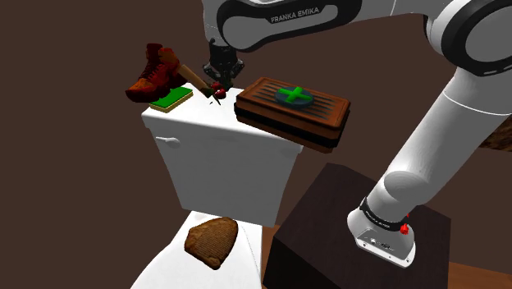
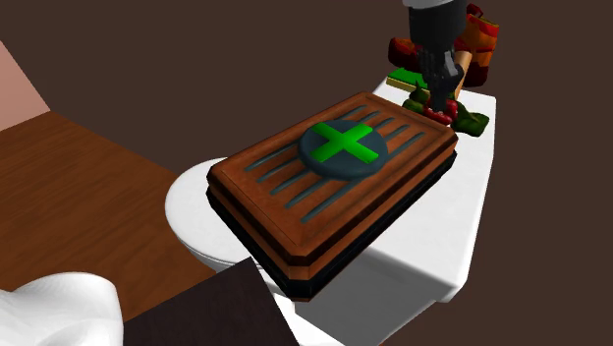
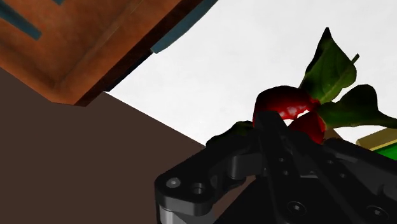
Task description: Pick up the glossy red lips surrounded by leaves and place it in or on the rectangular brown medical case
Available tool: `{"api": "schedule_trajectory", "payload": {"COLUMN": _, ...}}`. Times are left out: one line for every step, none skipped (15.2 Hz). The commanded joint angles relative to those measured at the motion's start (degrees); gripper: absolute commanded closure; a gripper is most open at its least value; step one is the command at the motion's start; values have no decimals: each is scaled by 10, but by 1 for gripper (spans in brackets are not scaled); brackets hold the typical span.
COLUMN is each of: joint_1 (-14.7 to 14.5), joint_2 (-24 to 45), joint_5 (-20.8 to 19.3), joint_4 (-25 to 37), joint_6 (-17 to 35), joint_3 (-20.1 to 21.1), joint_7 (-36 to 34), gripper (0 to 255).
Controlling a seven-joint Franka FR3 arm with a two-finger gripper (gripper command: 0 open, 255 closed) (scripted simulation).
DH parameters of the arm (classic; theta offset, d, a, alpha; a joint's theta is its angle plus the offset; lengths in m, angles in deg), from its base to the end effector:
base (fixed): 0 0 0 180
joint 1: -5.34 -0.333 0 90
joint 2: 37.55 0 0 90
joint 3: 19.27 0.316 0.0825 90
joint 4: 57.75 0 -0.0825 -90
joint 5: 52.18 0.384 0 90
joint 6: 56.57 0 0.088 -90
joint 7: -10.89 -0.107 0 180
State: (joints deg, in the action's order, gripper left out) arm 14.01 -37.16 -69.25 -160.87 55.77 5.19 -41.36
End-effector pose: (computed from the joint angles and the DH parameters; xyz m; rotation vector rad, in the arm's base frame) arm 0.5647 0.1391 0.5498 2.8559 -0.7967 0.4254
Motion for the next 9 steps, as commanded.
{"api": "schedule_trajectory", "payload": {"joint_1": 0, "joint_2": 0, "joint_5": 0, "joint_4": 0, "joint_6": 0, "joint_3": 0, "joint_7": 0, "gripper": 255}}
{"api": "schedule_trajectory", "payload": {"joint_1": 0, "joint_2": 0, "joint_5": 0, "joint_4": 0, "joint_6": 0, "joint_3": 0, "joint_7": 0, "gripper": 0}}
{"api": "schedule_trajectory", "payload": {"joint_1": 6, "joint_2": -18, "joint_5": 60, "joint_4": -24, "joint_6": 41, "joint_3": -6, "joint_7": -127, "gripper": 0}}
{"api": "schedule_trajectory", "payload": {"joint_1": 10, "joint_2": -37, "joint_5": 115, "joint_4": -54, "joint_6": 95, "joint_3": -9, "joint_7": -255, "gripper": 0}}
{"api": "schedule_trajectory", "payload": {"joint_1": 13, "joint_2": -49, "joint_5": 144, "joint_4": -74, "joint_6": 134, "joint_3": -10, "joint_7": -337, "gripper": 0}}
{"api": "schedule_trajectory", "payload": {"joint_1": 13, "joint_2": -45, "joint_5": 142, "joint_4": -77, "joint_6": 140, "joint_3": -9, "joint_7": -338, "gripper": 0}}
{"api": "schedule_trajectory", "payload": {"joint_1": 13, "joint_2": -41, "joint_5": 139, "joint_4": -80, "joint_6": 147, "joint_3": -9, "joint_7": -340, "gripper": 0}}
{"api": "schedule_trajectory", "payload": {"joint_1": 14, "joint_2": -36, "joint_5": 137, "joint_4": -83, "joint_6": 154, "joint_3": -8, "joint_7": -341, "gripper": 0}}
{"api": "schedule_trajectory", "payload": {"joint_1": 14, "joint_2": -32, "joint_5": 134, "joint_4": -85, "joint_6": 160, "joint_3": -8, "joint_7": -343, "gripper": 0}}
